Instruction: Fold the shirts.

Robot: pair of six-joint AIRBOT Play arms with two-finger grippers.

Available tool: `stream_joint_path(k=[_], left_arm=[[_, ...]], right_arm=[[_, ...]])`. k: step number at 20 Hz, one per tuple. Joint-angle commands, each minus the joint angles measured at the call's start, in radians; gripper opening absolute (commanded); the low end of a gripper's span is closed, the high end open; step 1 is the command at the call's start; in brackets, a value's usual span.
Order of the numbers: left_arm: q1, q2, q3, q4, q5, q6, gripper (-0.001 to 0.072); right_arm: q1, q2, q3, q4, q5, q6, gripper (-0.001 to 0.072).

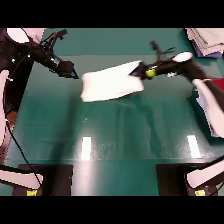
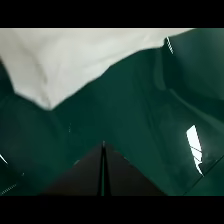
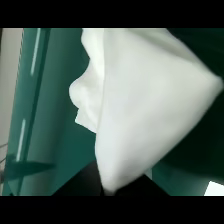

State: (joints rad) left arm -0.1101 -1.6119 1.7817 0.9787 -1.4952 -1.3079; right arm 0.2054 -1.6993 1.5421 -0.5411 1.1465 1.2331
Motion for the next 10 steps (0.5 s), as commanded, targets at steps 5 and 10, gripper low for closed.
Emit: stream_joint_path(k=[5,10], left_arm=[[-0.13,0.0,0.001,-0.018,0.05,-0.003,0.0028],[-0.217,0.0,0.0,-0.018,0.097,-0.002,0.0029]], right_arm=[[-0.524,0.289,-0.119,-0.143,-0.026,0.023,0.001],[-0.778,0.288,-0.085,-0.141,-0.037,-0.003,0.001]])
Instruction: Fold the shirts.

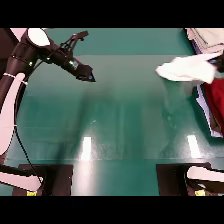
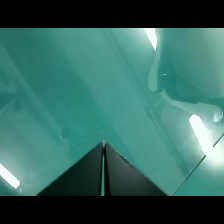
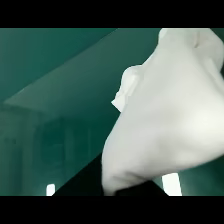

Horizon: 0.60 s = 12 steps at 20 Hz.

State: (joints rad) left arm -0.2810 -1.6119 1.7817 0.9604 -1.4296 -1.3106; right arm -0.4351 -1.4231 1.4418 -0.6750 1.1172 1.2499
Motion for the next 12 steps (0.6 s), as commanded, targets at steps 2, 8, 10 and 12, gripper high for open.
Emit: stream_joint_path(k=[2,8,10,12], left_arm=[[-0.069,0.0,0.0,0.002,0.047,0.001,0.0029],[-0.077,0.0,0.0,0.006,0.049,0.001,0.0029],[-0.076,0.0,0.0,0.006,0.049,0.001,0.0029],[-0.077,0.0,0.0,0.006,0.049,0.002,0.0028]], right_arm=[[-0.18,-0.01,0.076,-0.007,0.005,-0.021,0.001],[-0.264,-0.032,0.344,-0.01,0.107,0.009,0.001],[-0.306,-0.032,0.406,-0.01,0.18,0.037,0.001],[-0.348,-0.032,0.449,-0.013,0.264,0.074,0.001]])
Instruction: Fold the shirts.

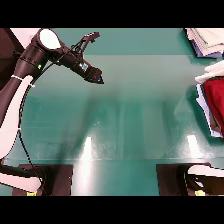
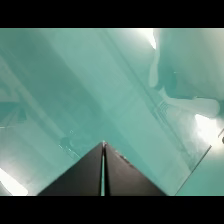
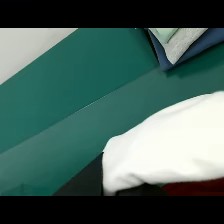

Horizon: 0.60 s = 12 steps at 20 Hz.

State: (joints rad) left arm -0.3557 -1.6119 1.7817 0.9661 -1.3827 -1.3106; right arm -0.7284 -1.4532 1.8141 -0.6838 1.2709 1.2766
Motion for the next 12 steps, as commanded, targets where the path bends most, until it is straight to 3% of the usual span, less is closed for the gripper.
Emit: stream_joint_path(k=[1,6,12], left_arm=[[-0.002,0.0,0.0,0.0,0.0,0.002,0.0028],[-0.002,0.0,0.0,0.001,-0.022,0.002,0.0028],[-0.002,0.0,0.0,0.0,-0.043,0.01,0.0029]], right_arm=[[-0.072,-0.002,0.091,-0.028,0.165,0.071,0.0009],[-0.123,0.133,-0.041,-0.322,0.222,0.134,0.001],[-0.248,0.275,-0.323,-0.473,0.261,0.15,0.0019]])
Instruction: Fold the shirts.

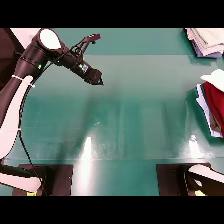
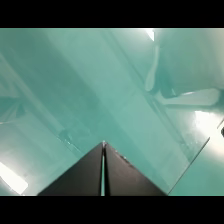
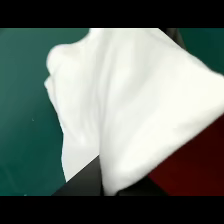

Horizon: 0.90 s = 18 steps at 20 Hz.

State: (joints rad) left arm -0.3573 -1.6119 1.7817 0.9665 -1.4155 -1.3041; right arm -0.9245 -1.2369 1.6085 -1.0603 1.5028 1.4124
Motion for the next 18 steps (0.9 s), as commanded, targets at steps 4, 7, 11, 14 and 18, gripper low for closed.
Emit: stream_joint_path(k=[4,7,11,14,18], left_arm=[[0.0,0.0,0.0,0.0,-0.015,0.004,0.0028],[0.0,0.0,0.0,0.0,-0.016,0.004,0.0029],[0.0,0.0,0.0,0.0,0.002,0.004,0.0029],[0.0,0.0,0.0,0.0,0.04,0.003,0.0029],[0.0,0.0,0.0,-0.002,0.022,0.002,0.0028]], right_arm=[[-0.12,0.103,-0.27,-0.172,0.03,0.011,0.0521],[-0.192,0.104,-0.285,-0.17,0.061,0.013,0.054],[-0.21,0.105,-0.218,-0.025,0.075,0.061,0.0537],[-0.106,0.123,-0.199,0.24,0.072,0.061,0.0535],[0.163,0.164,-0.198,0.328,0.039,0.06,0.0185]])
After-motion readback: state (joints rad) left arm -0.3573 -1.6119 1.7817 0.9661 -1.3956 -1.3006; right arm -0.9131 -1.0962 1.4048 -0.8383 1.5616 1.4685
